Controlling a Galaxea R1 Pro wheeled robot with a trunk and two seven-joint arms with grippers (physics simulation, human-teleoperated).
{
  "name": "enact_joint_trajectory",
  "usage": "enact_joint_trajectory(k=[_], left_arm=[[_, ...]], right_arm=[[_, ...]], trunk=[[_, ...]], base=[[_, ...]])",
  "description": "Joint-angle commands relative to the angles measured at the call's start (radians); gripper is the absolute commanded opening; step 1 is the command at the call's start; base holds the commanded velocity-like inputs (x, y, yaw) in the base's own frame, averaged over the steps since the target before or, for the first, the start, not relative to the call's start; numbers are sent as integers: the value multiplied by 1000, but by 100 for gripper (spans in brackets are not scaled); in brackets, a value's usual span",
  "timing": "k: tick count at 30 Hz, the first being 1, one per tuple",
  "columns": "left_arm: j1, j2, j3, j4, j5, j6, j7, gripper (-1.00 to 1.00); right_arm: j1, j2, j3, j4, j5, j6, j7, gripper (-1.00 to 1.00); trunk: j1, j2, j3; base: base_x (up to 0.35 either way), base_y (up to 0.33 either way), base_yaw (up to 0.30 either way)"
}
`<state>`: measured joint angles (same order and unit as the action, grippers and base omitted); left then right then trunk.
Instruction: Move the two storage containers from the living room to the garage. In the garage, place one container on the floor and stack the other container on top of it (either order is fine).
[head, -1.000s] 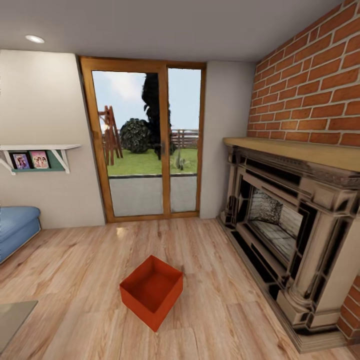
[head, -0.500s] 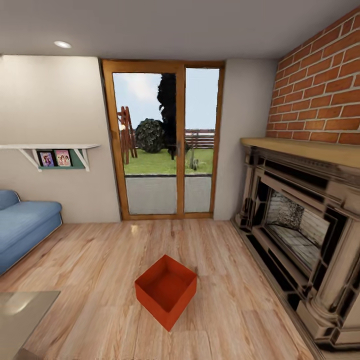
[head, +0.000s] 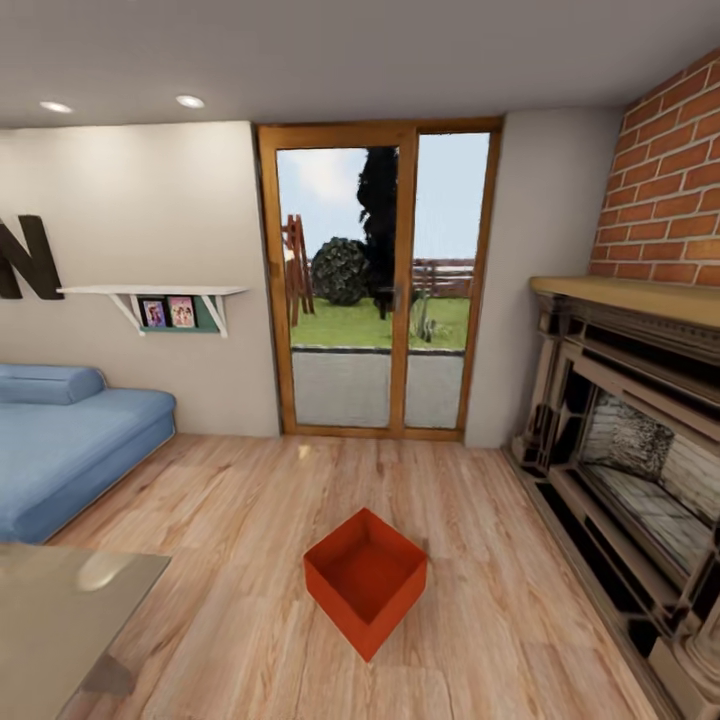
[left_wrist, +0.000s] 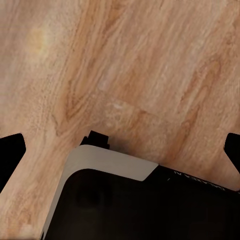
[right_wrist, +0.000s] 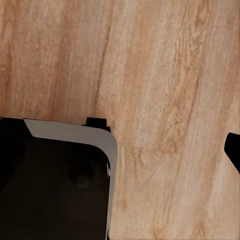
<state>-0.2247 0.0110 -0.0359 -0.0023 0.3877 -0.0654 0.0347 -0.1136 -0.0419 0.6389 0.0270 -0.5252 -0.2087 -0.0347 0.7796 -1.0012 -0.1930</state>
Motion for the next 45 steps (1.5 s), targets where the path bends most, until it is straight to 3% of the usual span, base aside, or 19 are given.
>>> enact_joint_trajectory(k=[1,45], left_arm=[[-1,0,-4,1,5,-3,2,100],[-1,0,-4,1,7,-2,3,100]], right_arm=[[-1,0,8,2,-7,-5,-1,100],[-1,0,12,2,-6,-3,-1,100]], trunk=[[0,-1,-1],[0,-1,-1]], base=[[0,0,270],[0,0,270]])
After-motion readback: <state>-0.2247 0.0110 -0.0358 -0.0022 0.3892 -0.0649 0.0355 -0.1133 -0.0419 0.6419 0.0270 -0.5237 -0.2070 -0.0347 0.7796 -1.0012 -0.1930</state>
